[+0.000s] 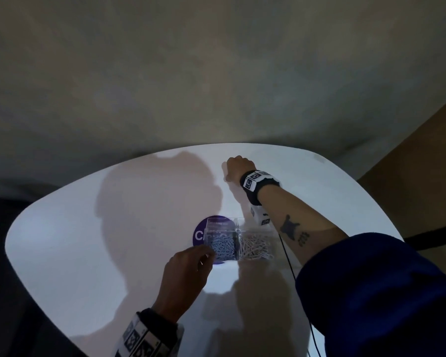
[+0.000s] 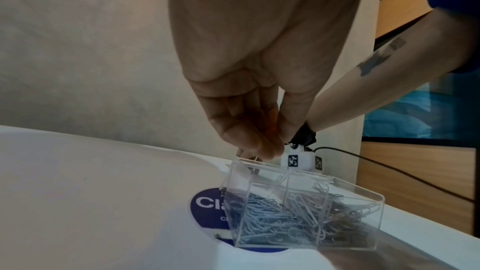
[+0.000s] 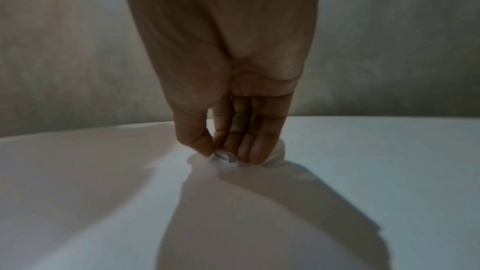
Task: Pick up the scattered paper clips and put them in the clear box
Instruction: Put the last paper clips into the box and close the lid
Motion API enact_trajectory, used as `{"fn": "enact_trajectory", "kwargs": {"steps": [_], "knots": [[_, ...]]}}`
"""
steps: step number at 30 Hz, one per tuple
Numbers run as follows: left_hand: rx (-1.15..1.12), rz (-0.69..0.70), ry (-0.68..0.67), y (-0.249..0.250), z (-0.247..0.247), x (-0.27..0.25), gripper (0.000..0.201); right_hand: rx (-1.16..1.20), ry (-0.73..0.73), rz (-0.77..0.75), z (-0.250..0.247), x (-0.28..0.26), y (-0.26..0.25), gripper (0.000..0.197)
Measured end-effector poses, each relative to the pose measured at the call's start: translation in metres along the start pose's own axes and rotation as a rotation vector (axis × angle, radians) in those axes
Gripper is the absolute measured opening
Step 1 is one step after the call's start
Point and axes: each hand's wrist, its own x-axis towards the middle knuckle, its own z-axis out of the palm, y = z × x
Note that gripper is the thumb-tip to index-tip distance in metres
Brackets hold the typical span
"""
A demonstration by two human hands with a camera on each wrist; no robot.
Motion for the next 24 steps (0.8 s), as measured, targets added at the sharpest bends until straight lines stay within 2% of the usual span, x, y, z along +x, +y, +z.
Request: {"fn": "enact_trajectory", "kwargs": {"steps": [2,5,9,11,15,19,23,24], "knots": [[0.024,-0.015,0.02,-0.002,0.001,0.003,0.012,-0.035,-0.021,-0.06,-0.005,-0.007,0.001,0.035],[0.027,-0.031,0.061,-0.008,0.003,0.01,0.01,-0.005,-0.016,-0.114,-0.021,-0.026,0.008,0.004],[0.032,-0.045,0.081,-0.017,0.006,0.024,0.001,0.04,0.038,-0.175,-0.036,-0.071,0.016,0.003],[0.06,-0.055,0.08,-0.022,0.008,0.033,0.007,0.03,0.031,-0.207,-0.033,-0.101,0.019,0.008],[0.051,-0.069,0.062,-0.029,0.01,0.046,0.008,0.073,-0.046,-0.218,-0.008,-0.151,0.029,0.007],[0.055,-0.033,0.019,-0.026,0.012,0.048,0.005,0.139,-0.107,-0.194,0.021,-0.18,0.04,0.009],[0.039,-0.066,0.047,-0.026,0.016,0.047,0.008,0.282,-0.011,-0.137,0.036,-0.197,0.047,0.005],[0.023,-0.092,0.052,-0.029,0.017,0.048,0.01,0.301,0.046,-0.094,0.039,-0.2,0.049,0.012]]}}
